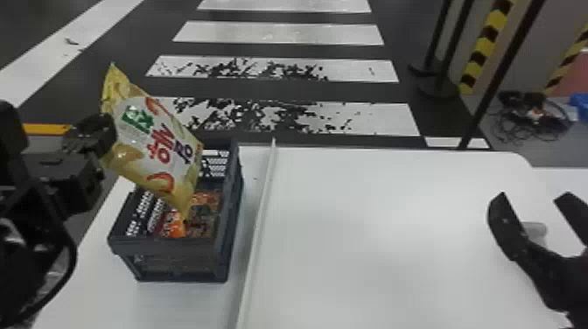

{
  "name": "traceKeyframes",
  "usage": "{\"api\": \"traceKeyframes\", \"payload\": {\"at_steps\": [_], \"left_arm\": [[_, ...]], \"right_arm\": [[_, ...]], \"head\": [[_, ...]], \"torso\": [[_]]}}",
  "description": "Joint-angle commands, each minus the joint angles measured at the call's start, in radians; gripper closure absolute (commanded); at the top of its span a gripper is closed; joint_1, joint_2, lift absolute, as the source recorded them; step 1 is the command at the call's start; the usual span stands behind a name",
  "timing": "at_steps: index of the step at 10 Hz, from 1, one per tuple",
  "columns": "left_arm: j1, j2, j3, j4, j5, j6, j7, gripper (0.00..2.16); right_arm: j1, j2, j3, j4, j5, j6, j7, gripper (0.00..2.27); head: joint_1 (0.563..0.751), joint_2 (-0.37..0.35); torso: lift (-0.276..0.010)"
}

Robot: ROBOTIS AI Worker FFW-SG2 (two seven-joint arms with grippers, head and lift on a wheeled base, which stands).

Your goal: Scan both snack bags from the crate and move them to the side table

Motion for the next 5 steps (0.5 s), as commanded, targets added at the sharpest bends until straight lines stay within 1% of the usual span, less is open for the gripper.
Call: {"api": "traceKeyframes", "payload": {"at_steps": [1,2,3,4,5], "left_arm": [[0.000,0.013,-0.003,-0.058,-0.012,0.008,0.011,1.71],[-0.004,0.017,-0.018,-0.100,-0.019,0.011,0.011,1.71],[-0.009,0.017,-0.050,-0.144,-0.038,0.023,0.005,1.71],[-0.020,0.019,-0.092,-0.185,-0.055,0.027,-0.006,1.71],[-0.034,0.019,-0.147,-0.213,-0.085,0.027,-0.012,1.71]], "right_arm": [[0.003,0.002,0.000,-0.005,0.000,0.000,0.000,0.10],[0.003,0.002,0.000,-0.008,0.000,0.000,0.000,0.10],[0.003,0.005,0.000,-0.010,0.000,0.000,0.000,0.10],[0.001,0.007,0.000,-0.013,0.000,0.000,-0.002,0.10],[-0.007,0.008,-0.001,-0.013,0.000,-0.003,-0.005,0.10]], "head": [[0.695,0.015],[0.695,0.012],[0.695,0.004],[0.690,-0.016],[0.679,-0.043]], "torso": [[-0.095],[-0.095],[-0.095],[-0.095],[-0.095]]}}
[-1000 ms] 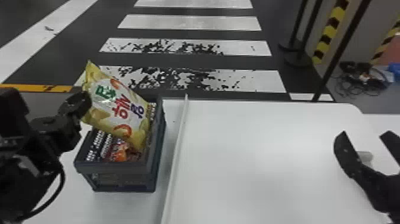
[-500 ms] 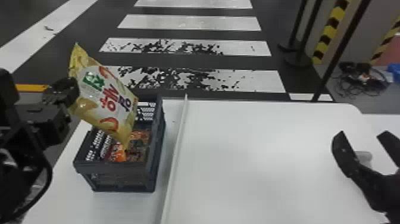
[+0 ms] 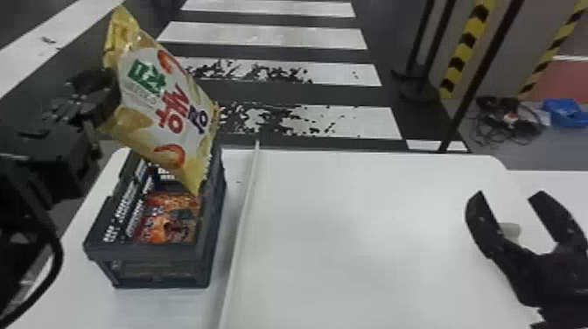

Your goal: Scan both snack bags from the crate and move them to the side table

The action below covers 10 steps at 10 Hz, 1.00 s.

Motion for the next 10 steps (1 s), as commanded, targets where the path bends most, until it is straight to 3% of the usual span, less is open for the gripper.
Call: {"api": "traceKeyframes", "payload": {"at_steps": [1,3,4,7,10], "left_arm": [[-0.031,-0.001,-0.090,-0.023,-0.019,0.000,-0.012,1.71],[-0.052,-0.057,-0.134,0.035,0.041,-0.027,-0.038,1.71],[-0.063,-0.070,-0.146,0.095,0.071,-0.055,-0.060,1.71],[-0.103,-0.122,-0.140,0.265,0.196,-0.119,-0.225,1.71],[-0.149,-0.178,-0.129,0.420,0.280,-0.092,-0.380,1.71]], "right_arm": [[-0.012,0.001,-0.007,0.002,0.000,0.001,-0.009,0.11],[-0.020,-0.002,-0.018,0.007,0.000,-0.005,-0.011,0.11],[-0.018,-0.005,-0.027,0.012,0.005,-0.020,-0.012,0.11],[-0.010,-0.013,-0.052,0.022,-0.002,-0.063,-0.015,0.10],[-0.015,-0.028,-0.046,0.039,-0.008,-0.082,-0.015,0.10]], "head": [[0.666,-0.081],[0.649,-0.156],[0.648,-0.171],[0.657,-0.244],[0.672,-0.278]], "torso": [[-0.095],[-0.095],[-0.095],[-0.095],[-0.095]]}}
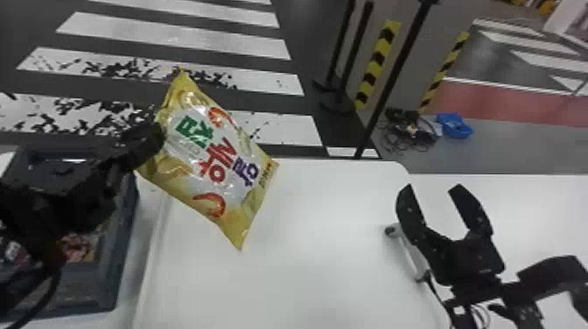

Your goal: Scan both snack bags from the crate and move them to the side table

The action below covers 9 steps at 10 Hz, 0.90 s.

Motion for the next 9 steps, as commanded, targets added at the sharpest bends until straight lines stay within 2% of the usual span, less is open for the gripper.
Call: {"api": "traceKeyframes", "payload": {"at_steps": [1,3,5,7,9], "left_arm": [[-0.038,-0.034,-0.005,0.102,0.026,0.031,-0.045,1.71],[-0.093,-0.075,-0.044,0.232,0.021,0.046,-0.091,1.71],[-0.157,-0.147,-0.099,0.387,-0.003,0.046,-0.134,1.71],[-0.228,-0.221,-0.160,0.540,-0.060,0.043,-0.160,1.71],[-0.288,-0.225,-0.210,0.671,-0.106,-0.003,-0.174,1.71]], "right_arm": [[-0.001,-0.007,0.005,0.015,0.000,-0.017,0.000,0.11],[-0.003,-0.019,0.005,0.026,-0.002,-0.023,0.000,0.11],[0.002,-0.030,0.003,0.027,-0.006,-0.029,0.000,0.11],[0.001,-0.029,0.014,0.037,-0.003,-0.029,0.000,0.11],[-0.003,-0.029,0.022,0.035,0.000,-0.029,0.000,0.11]], "head": [[0.680,-0.290],[0.695,-0.306],[0.695,-0.341],[0.695,-0.350],[0.695,-0.350]], "torso": [[-0.095],[-0.095],[-0.095],[-0.095],[-0.095]]}}
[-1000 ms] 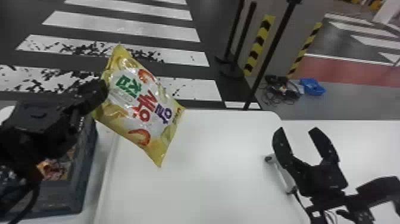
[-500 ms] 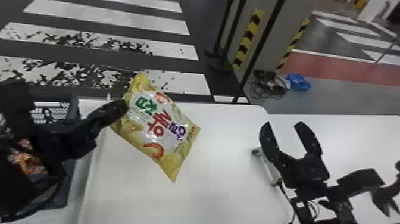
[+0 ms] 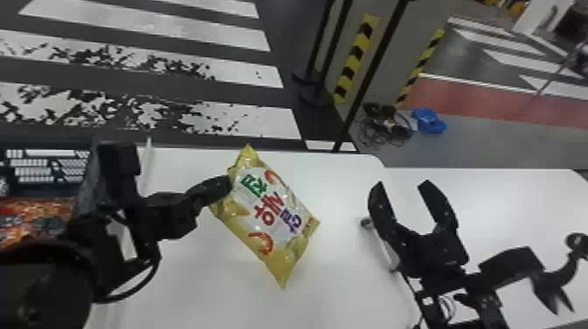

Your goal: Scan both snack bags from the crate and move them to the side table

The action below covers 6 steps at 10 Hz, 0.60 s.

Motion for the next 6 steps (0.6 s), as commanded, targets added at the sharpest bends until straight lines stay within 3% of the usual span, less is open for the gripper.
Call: {"api": "traceKeyframes", "payload": {"at_steps": [1,6], "left_arm": [[-0.034,-0.006,-0.027,0.091,-0.033,-0.043,-0.003,1.71],[-0.075,-0.006,-0.065,0.265,-0.045,-0.126,-0.039,1.71]], "right_arm": [[-0.001,0.000,0.002,-0.003,0.002,0.000,0.000,0.11],[-0.016,-0.001,0.016,0.003,0.003,-0.003,0.000,0.11]], "head": [[0.695,-0.350],[0.695,-0.350]], "torso": [[-0.095],[-0.095]]}}
